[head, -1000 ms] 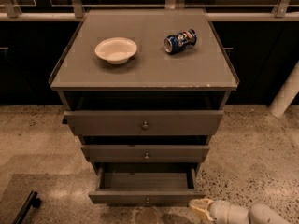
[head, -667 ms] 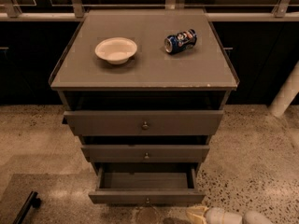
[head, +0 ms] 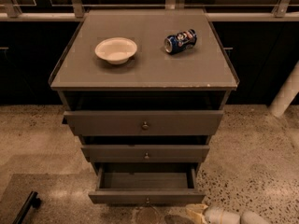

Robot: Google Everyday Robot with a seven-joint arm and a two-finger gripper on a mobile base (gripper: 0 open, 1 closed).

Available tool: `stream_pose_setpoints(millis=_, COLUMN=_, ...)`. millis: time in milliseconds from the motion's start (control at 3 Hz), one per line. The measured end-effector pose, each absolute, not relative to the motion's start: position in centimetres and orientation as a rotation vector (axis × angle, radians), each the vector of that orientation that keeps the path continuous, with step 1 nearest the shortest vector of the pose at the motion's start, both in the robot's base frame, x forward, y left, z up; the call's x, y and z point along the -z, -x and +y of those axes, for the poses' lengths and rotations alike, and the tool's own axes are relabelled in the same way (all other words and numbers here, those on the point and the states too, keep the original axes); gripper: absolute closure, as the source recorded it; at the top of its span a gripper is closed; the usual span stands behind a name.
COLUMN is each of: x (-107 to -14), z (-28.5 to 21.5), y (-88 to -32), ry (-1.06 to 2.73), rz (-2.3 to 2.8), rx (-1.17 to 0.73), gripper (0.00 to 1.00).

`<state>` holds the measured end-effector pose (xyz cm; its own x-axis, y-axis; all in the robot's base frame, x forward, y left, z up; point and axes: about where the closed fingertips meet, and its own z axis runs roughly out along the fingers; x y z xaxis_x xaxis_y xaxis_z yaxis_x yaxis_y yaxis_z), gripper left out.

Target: Close bottom drawer

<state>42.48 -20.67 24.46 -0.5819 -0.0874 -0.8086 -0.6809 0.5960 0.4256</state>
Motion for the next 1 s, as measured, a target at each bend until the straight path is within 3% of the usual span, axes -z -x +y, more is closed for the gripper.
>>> stream_pose_setpoints(millis=333, x=-21.87, z=-22.91, y=-47.46, ry=0.551, rz=2.049, rx=-0.945, gripper=1.0)
stream_pose_setpoints(millis=1000, x=-21.25, z=-22.71, y=-47.35, ry=0.533, rz=2.047, rx=-0.934, gripper=1.0)
